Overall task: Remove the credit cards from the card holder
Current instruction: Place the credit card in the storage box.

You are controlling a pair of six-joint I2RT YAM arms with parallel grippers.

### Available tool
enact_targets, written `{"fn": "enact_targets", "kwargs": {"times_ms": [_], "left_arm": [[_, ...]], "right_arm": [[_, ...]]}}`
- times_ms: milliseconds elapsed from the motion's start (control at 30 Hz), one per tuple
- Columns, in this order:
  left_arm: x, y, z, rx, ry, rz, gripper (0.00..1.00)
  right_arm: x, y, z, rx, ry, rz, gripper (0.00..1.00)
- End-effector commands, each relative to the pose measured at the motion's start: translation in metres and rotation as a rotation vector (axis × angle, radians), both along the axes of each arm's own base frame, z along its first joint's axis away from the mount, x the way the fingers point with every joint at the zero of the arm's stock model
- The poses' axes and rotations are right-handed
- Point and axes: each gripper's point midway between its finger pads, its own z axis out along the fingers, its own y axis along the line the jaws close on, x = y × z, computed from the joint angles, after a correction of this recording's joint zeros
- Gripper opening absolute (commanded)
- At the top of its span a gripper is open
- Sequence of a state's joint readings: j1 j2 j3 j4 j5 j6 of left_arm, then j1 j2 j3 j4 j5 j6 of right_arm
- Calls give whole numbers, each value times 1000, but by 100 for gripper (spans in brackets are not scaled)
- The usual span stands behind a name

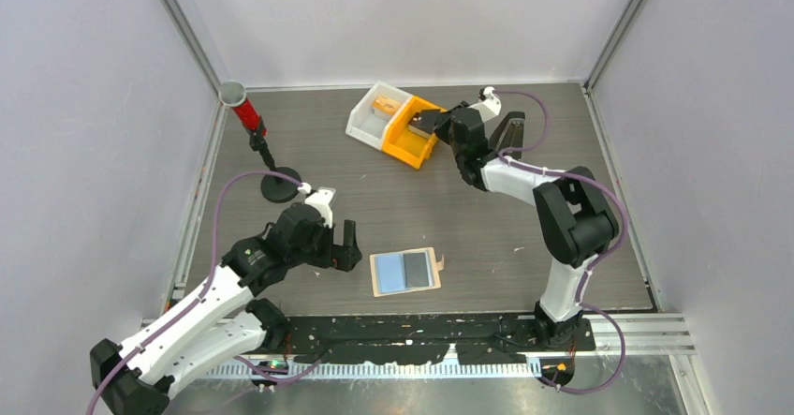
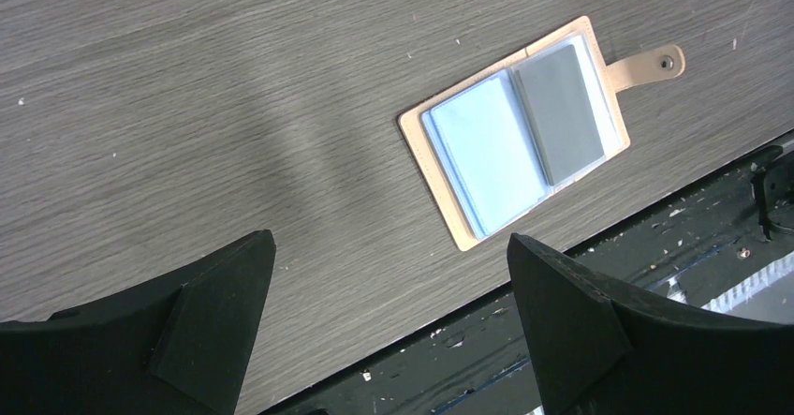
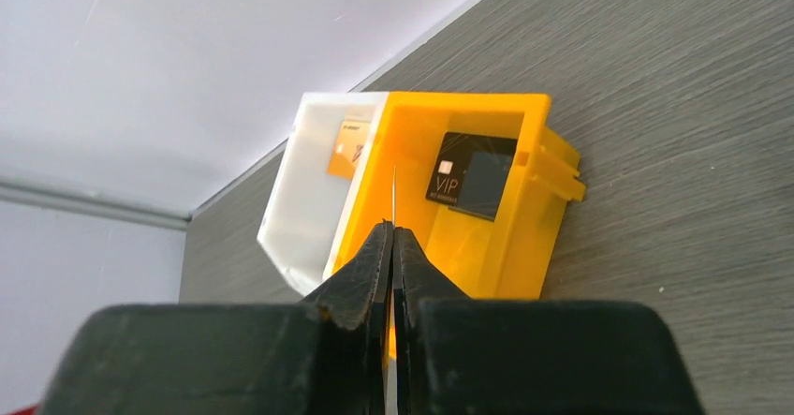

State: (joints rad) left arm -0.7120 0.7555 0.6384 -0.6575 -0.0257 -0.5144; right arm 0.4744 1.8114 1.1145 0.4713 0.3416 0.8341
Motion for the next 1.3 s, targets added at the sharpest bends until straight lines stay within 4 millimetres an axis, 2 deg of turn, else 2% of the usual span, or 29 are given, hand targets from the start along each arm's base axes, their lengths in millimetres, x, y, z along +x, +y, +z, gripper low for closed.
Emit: {"fn": "enact_targets", "kwargs": {"times_ms": [0,33,67,167,200,233,267,300,333,800,1100,1267], "left_arm": [[5,-4,27,-54,-70,-2,99],[4,-3,29,-56,-72,-1,99],[3,-1,31,-54,-73,-2,99],[1,3,37,-47,-77,2,99],[0,5,37,-42,-77,5,99],[0,6,37,-38,-78,9,99],[-1,7,37,-37,-80,13,99],[-1,8,37,-38,-82,16,99],[-1,8,37,-40,-84,18,99],[0,8,50,-72,-123,17,99],[-5,8,63,-106,-156,-2,99],[-6,9,70,-112,-174,-12,99]], "right_arm": [[30,-5,15,87,-67,-121,5],[35,-3,18,92,-73,-123,5],[38,-1,8,87,-58,-126,5],[49,1,7,108,-73,-145,5],[51,1,1,101,-66,-153,5],[55,2,5,102,-73,-157,5],[57,2,-3,87,-54,-162,5],[61,3,2,92,-62,-165,5],[63,4,-1,90,-55,-168,5],[70,4,-35,89,23,-208,5],[79,4,-43,64,19,-220,5],[79,4,-48,55,35,-216,12]]}}
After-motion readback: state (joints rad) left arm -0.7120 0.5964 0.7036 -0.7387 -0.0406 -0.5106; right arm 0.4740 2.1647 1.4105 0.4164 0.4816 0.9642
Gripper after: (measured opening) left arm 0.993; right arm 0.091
